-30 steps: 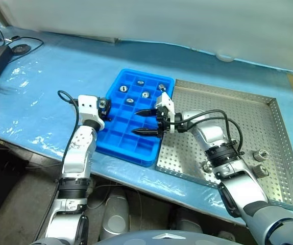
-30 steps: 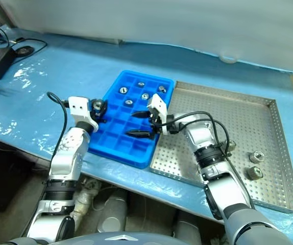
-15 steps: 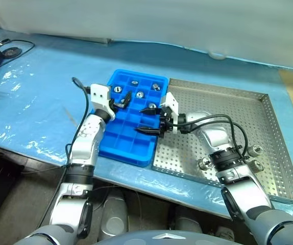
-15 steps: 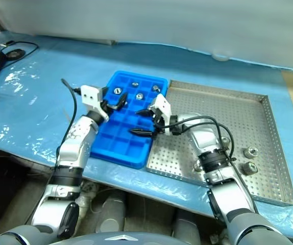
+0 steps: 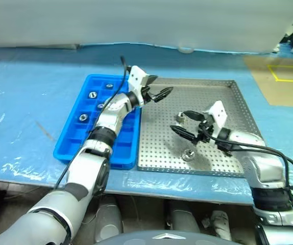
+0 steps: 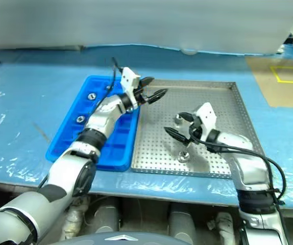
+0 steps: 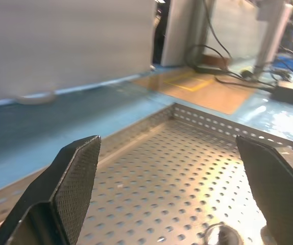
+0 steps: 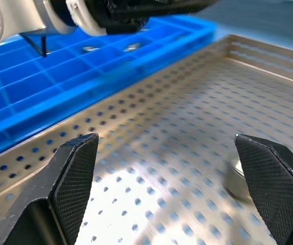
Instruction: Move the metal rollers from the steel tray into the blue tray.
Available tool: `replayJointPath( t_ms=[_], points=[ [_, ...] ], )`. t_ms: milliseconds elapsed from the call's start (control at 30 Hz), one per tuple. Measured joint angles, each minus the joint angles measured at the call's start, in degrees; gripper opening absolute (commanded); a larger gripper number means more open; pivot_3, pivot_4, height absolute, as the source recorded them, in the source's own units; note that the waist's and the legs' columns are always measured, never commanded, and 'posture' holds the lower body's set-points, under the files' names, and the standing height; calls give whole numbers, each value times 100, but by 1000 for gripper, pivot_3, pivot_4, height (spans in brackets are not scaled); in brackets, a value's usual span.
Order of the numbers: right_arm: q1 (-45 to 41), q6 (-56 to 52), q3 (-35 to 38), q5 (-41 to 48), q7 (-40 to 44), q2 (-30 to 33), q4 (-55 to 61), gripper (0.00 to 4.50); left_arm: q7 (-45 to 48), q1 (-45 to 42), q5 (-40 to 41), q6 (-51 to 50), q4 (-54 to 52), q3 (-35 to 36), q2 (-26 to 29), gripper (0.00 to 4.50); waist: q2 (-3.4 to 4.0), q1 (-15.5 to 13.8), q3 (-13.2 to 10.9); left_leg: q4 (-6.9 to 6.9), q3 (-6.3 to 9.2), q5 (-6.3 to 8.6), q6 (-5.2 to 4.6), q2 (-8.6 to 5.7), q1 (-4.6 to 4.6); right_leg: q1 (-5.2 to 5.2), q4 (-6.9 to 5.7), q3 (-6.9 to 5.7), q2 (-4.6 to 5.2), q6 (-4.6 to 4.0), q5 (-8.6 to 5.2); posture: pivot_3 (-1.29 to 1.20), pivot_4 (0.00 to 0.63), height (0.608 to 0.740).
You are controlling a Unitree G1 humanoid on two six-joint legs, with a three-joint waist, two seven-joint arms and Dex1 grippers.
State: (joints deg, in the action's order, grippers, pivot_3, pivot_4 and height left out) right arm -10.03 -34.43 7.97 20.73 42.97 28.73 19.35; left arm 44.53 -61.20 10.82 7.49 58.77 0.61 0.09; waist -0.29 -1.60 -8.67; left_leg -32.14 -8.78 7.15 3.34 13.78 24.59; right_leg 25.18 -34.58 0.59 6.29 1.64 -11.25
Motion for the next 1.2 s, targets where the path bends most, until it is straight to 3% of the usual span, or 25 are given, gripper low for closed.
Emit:
replayJointPath(
  t_ms=[233, 367, 833, 933, 1133, 1200],
  points=[
    [680, -121, 333, 121, -525, 34, 605, 4500, -310, -356, -461, 141, 1270, -56, -288, 4459, -1, 290, -1, -2, -49, 22, -35, -4, -18, 6, 10, 47, 0, 13, -6, -549, 150, 740],
    [748, -119, 371, 183, -743, 34, 780, 4500, -892, -433, -680, 135, 1488, -49, -321, 4459, -2, 395, -1, -6, -66, 31, -50, -4, -22, 6, 16, 61, 1, 36, -19, -575, 150, 740],
    [1207, -130, 491, 212, -1125, 145, 1133, 4500, -1074, -175, -1107, -77, 1705, -87, -610, 4459, -2, 475, -1, -5, -125, 79, -103, -4, -18, -3, 97, 98, 5, 24, 2, -655, 150, 740],
    [1367, -140, 510, 217, -1190, 148, 1227, 4500, -1262, -139, -1207, -166, 1737, -88, -581, 3841, -2, 564, -1, -8, -126, 81, -103, -5, -18, -2, 97, 99, 5, 25, 1, -661, 150, 740],
    [1400, -141, 594, 244, -1292, 149, 1284, 4500, -1458, -131, -1218, -199, 1741, -35, -554, 1851, -3, 674, -2, -13, -126, 81, -103, -9, -18, -5, 98, 100, 9, 34, -3, -632, 150, 740],
    [1368, -141, 583, 258, -1290, 149, 1283, 4500, -1438, -131, -1208, -199, 1741, 26, -533, 1851, -3, 707, -2, -13, -126, 82, -104, -9, -16, -4, 98, 100, 10, 33, -1, -595, 150, 740]
  ],
)
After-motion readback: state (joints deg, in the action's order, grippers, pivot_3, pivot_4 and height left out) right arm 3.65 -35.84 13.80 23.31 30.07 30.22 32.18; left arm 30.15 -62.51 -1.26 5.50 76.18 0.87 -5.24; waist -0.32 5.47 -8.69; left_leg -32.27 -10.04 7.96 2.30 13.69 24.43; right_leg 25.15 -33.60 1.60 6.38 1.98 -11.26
